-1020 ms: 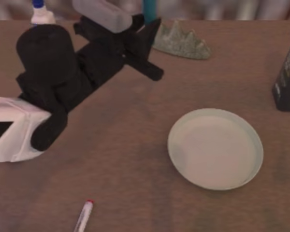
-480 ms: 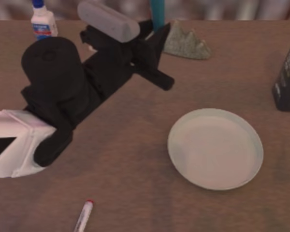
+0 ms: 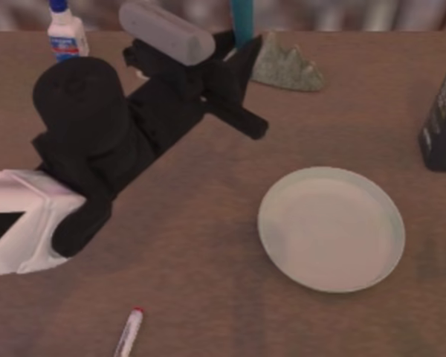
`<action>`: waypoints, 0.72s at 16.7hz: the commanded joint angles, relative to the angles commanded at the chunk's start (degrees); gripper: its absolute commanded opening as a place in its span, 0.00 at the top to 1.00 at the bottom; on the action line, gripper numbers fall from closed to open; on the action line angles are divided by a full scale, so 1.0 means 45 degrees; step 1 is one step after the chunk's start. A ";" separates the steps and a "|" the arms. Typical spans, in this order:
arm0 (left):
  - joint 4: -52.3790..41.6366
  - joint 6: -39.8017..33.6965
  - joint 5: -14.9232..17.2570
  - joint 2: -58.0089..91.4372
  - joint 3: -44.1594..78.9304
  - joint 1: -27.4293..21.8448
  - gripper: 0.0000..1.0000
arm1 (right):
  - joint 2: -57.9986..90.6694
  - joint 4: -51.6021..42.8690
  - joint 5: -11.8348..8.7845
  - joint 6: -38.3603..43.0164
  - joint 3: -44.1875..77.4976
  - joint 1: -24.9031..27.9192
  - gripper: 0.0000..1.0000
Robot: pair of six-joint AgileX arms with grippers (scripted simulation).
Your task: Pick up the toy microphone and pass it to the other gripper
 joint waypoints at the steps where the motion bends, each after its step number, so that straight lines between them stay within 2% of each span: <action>1: 0.0000 0.0000 0.0000 0.0000 0.0000 0.0000 1.00 | 0.0410 0.0144 -0.0027 -0.0028 0.0269 0.0287 0.00; 5: 0.0000 0.0000 0.0000 0.0000 0.0000 0.0000 1.00 | 0.3337 0.1163 -0.0141 -0.0149 0.2079 0.2035 0.00; 12: 0.0000 0.0000 0.0000 0.0000 0.0000 0.0000 1.00 | 1.0488 0.3895 -0.0388 -0.0357 0.6501 0.5783 0.00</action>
